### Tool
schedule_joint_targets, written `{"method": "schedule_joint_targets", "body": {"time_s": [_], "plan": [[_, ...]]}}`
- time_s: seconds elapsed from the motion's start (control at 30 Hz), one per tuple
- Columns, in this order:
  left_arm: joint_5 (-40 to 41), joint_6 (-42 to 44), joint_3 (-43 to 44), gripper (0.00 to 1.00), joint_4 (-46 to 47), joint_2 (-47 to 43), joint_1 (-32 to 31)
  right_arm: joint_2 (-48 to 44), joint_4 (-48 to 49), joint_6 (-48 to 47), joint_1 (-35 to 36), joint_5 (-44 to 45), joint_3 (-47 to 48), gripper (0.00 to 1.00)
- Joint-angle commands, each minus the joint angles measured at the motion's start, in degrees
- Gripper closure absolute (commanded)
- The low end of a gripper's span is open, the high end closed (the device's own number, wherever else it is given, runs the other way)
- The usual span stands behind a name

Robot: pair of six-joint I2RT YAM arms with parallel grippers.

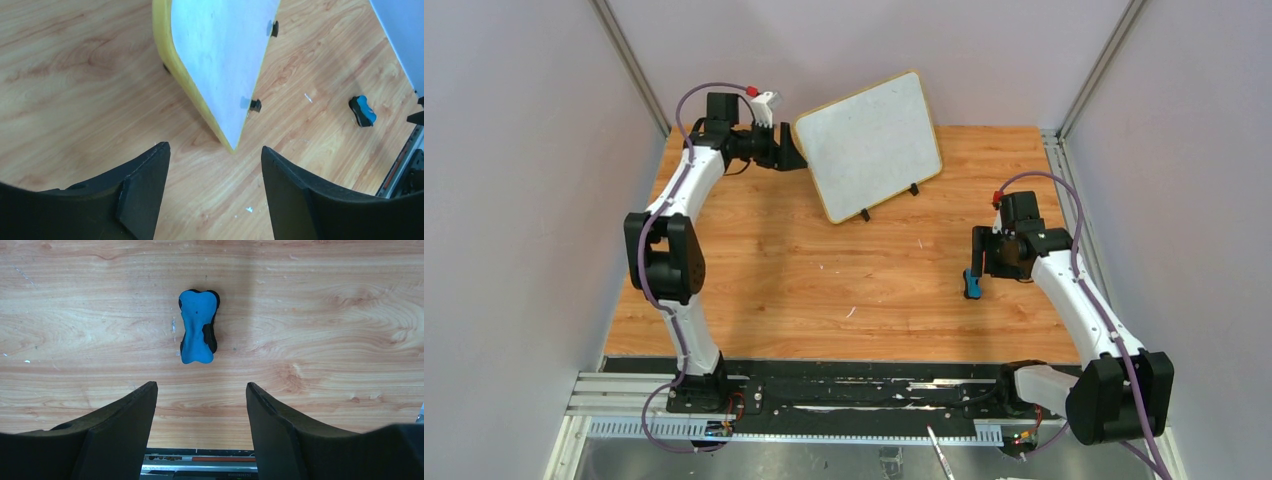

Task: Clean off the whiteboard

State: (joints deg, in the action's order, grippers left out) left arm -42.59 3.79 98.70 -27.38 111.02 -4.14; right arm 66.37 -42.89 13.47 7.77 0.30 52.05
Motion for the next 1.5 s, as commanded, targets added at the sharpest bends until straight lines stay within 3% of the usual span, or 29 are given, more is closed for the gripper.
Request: {"method": "schedule_joint_targets", "body": {"time_s": [0.0, 0.3, 0.5, 0.67, 1.03, 1.17, 1.47], "plan": [[5.2, 0.9, -4.7, 0.28, 0.3, -8.2, 2.0, 0.0, -0.2, -0.7, -1.3, 2.2, -0.6, 0.33], [26.5, -1.8, -22.7, 0.22, 9.8, -23.6, 10.1, -2.0, 4.0, -3.1, -1.3, 6.2, -2.3, 0.34], [38.2, -1.5, -39.9, 0.13, 18.6, -36.4, 10.7, -2.4, 8.2, -4.2, -1.3, 11.8, -3.3, 0.34], [45.5, -4.8, -48.6, 0.08, 25.6, -41.1, 10.8, -3.3, 11.2, -3.8, -1.3, 15.7, -4.4, 0.34], [46.0, -5.6, -68.6, 0.07, 44.1, -48.6, 10.7, -6.1, 19.5, -6.4, -1.3, 16.3, -9.3, 0.34], [47.5, -6.2, -71.8, 0.06, 52.2, -46.7, 10.5, -9.9, 27.8, -7.2, -1.3, 15.7, -15.0, 0.34], [47.5, -8.2, -76.8, 0.03, 59.7, -44.3, 10.1, -26.4, 55.6, -11.7, -1.3, 18.8, -36.8, 0.34]]}}
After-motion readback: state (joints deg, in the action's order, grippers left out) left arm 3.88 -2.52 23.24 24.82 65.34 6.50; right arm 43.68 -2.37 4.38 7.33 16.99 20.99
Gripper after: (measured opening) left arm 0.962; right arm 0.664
